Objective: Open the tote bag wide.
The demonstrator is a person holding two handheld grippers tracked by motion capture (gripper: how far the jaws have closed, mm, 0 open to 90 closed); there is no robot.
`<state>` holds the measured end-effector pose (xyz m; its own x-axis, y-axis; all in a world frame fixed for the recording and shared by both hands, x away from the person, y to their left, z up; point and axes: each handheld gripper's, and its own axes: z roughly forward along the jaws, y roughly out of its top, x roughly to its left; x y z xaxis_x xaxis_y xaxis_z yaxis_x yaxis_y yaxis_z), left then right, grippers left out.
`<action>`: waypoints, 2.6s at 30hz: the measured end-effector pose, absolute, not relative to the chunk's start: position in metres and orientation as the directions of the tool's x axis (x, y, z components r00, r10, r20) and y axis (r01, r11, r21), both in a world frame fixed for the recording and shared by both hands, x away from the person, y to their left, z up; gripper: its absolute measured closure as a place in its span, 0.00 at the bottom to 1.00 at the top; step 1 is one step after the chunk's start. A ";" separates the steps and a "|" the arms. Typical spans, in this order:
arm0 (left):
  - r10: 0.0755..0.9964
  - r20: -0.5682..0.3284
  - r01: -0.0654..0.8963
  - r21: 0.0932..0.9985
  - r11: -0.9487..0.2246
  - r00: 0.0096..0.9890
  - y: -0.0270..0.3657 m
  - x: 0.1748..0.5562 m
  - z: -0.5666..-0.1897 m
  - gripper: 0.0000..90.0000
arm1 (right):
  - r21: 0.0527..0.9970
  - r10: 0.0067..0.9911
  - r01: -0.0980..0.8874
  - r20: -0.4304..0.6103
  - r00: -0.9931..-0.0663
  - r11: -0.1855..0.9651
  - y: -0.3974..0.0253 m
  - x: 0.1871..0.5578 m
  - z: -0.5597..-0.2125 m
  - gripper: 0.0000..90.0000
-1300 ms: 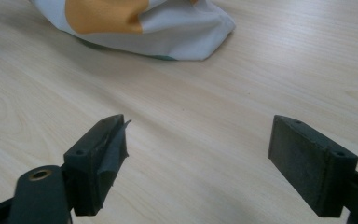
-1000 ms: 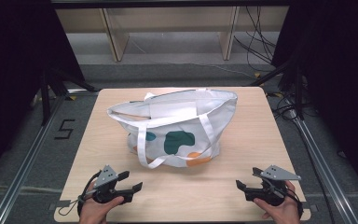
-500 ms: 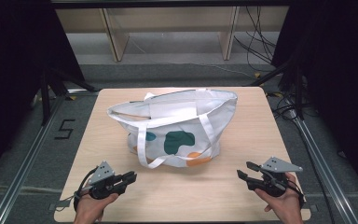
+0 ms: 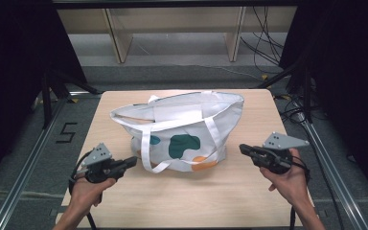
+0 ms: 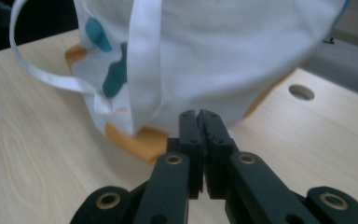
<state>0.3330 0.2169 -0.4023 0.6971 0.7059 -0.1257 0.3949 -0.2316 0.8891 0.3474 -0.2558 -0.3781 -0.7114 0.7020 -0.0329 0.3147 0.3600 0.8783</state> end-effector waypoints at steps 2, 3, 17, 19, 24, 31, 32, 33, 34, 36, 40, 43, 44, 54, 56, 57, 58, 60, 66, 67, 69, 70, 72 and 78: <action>0.704 -0.120 0.389 0.891 -0.235 0.700 0.218 0.340 -0.389 0.99 | 0.881 0.697 0.305 -0.039 -0.716 0.363 -0.251 0.355 -0.367 1.00; 0.701 -0.125 0.389 0.892 -0.230 0.702 0.218 0.343 -0.383 0.99 | 0.878 0.687 0.286 -0.065 -0.723 0.383 -0.249 0.360 -0.362 1.00; 0.734 -0.093 0.398 0.882 -0.253 0.672 0.212 0.404 -0.328 0.99 | 0.879 0.693 0.259 -0.105 -0.713 0.400 -0.223 0.412 -0.305 1.00; 0.741 -0.092 0.409 0.875 -0.259 0.665 0.210 0.414 -0.327 0.99 | 0.875 0.688 0.256 -0.115 -0.716 0.412 -0.219 0.419 -0.298 1.00; 0.758 -0.103 0.433 0.866 -0.251 0.644 0.206 0.437 -0.332 0.99 | 0.850 0.693 0.292 -0.112 -0.712 0.438 -0.206 0.442 -0.293 1.00; 0.785 -0.130 0.490 0.838 -0.239 0.605 0.206 0.466 -0.359 0.99 | 0.767 0.708 0.401 -0.096 -0.700 0.501 -0.190 0.474 -0.320 1.00; 0.789 -0.142 0.507 0.830 -0.234 0.597 0.206 0.470 -0.366 0.99 | 0.743 0.708 0.424 -0.094 -0.700 0.517 -0.190 0.477 -0.327 1.00; 0.787 -0.149 0.529 0.812 -0.249 0.599 0.207 0.474 -0.373 0.99 | 0.722 0.709 0.445 -0.088 -0.700 0.530 -0.190 0.479 -0.335 1.00; 0.791 -0.155 0.547 0.798 -0.253 0.592 0.205 0.478 -0.383 0.99 | 0.698 0.709 0.470 -0.077 -0.701 0.540 -0.190 0.481 -0.344 1.00; 0.802 -0.152 0.578 0.770 -0.271 0.578 0.204 0.484 -0.397 0.99 | 0.661 0.702 0.493 -0.074 -0.708 0.566 -0.191 0.482 -0.361 1.00; 0.808 -0.166 0.639 0.708 -0.301 0.565 0.202 0.493 -0.439 0.99 | 0.603 0.687 0.523 -0.060 -0.724 0.603 -0.189 0.482 -0.397 1.00; 0.804 -0.219 0.654 0.712 -0.255 0.552 0.207 0.491 -0.449 1.00 | 0.580 0.704 0.570 -0.009 -0.710 0.583 -0.188 0.478 -0.423 1.00; 0.807 -0.195 0.649 0.709 -0.277 0.558 0.206 0.490 -0.445 1.00 | 0.571 0.690 0.562 -0.011 -0.724 0.599 -0.189 0.477 -0.430 1.00; 0.755 -0.171 0.578 0.752 -0.315 0.634 0.158 0.499 -0.400 0.99 | 0.719 0.683 0.454 -0.039 -0.730 0.526 -0.164 0.486 -0.387 1.00; 0.739 -0.152 0.582 0.726 -0.367 0.656 0.137 0.507 -0.401 0.98 | 0.698 0.644 0.439 -0.042 -0.764 0.566 -0.148 0.493 -0.392 1.00; 0.741 -0.134 0.579 0.719 -0.384 0.658 0.132 0.510 -0.404 0.98 | 0.681 0.637 0.446 -0.038 -0.770 0.581 -0.140 0.490 -0.398 1.00; 0.747 -0.117 0.584 0.705 -0.402 0.655 0.129 0.513 -0.405 0.98 | 0.668 0.635 0.451 -0.041 -0.771 0.591 -0.137 0.487 -0.400 1.00; 0.760 -0.119 0.603 0.691 -0.400 0.639 0.124 0.522 -0.412 0.99 | 0.636 0.611 0.454 -0.035 -0.791 0.624 -0.136 0.477 -0.402 1.00; 0.788 -0.170 0.662 0.661 -0.354 0.591 0.121 0.541 -0.425 0.99 | 0.543 0.471 0.416 0.043 -0.881 0.729 -0.136 0.427 -0.439 1.00; 0.788 -0.172 0.662 0.662 -0.351 0.591 0.121 0.540 -0.425 0.99 | 0.531 0.467 0.414 0.039 -0.883 0.739 -0.133 0.421 -0.447 1.00; 0.781 -0.141 0.637 0.674 -0.374 0.608 0.120 0.535 -0.422 0.99 | 0.547 0.461 0.402 0.033 -0.887 0.735 -0.134 0.420 -0.449 1.00; 0.775 -0.133 0.628 0.675 -0.386 0.618 0.121 0.531 -0.420 0.99 | 0.544 0.477 0.424 0.049 -0.878 0.724 -0.135 0.420 -0.445 1.00; 0.747 -0.126 0.602 0.684 -0.411 0.653 0.123 0.519 -0.417 0.98 | 0.601 0.500 0.419 0.036 -0.865 0.681 -0.138 0.425 -0.431 1.00; 0.660 -0.133 0.572 0.642 -0.511 0.739 0.123 0.487 -0.429 0.97 | 0.700 0.547 0.360 -0.052 -0.836 0.617 -0.126 0.460 -0.398 1.00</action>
<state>0.4866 0.1233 -0.4286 0.7392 0.6603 -0.1326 0.5717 -0.5112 0.6417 0.4602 -0.1257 -0.3984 -0.8356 0.5468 -0.0518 0.3604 0.6170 0.6996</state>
